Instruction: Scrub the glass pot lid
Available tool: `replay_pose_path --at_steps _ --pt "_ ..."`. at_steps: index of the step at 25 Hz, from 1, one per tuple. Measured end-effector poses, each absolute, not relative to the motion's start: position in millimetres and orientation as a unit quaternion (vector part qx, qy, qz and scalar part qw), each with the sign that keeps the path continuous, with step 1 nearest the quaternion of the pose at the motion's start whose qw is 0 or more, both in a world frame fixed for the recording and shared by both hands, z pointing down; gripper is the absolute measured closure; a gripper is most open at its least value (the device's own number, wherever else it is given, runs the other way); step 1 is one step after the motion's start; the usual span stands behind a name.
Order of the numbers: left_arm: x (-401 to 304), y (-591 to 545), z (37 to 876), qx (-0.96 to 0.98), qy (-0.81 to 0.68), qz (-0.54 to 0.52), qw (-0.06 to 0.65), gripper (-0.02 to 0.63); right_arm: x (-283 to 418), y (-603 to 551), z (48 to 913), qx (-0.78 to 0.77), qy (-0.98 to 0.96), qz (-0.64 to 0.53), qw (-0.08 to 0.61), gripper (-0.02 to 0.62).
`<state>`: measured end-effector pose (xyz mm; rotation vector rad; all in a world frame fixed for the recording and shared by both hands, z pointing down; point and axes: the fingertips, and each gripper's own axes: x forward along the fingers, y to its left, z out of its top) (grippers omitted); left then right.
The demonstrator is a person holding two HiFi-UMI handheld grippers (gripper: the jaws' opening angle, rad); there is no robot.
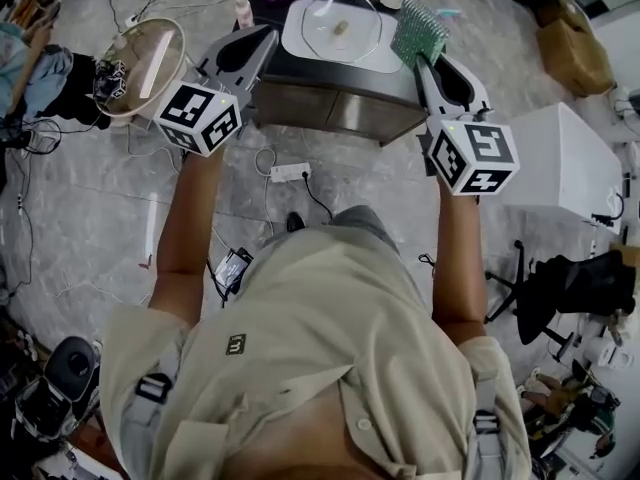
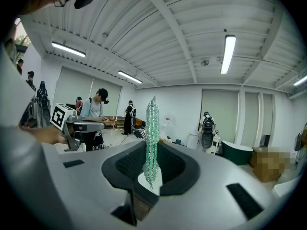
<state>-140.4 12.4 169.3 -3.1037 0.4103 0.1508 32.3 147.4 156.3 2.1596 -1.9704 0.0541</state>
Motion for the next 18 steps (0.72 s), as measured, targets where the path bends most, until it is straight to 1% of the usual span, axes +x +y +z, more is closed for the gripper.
replay_pose_path --at_steps 10,18 --pt "-149 -1 169 -0.99 0.135 0.045 0.009 0.592 36 116 161 0.73 -0.676 0.018 0.094 0.514" --pt "-152 -39 173 -0.986 0.162 0.038 0.016 0.592 50 64 171 0.716 -0.692 0.018 0.084 0.514"
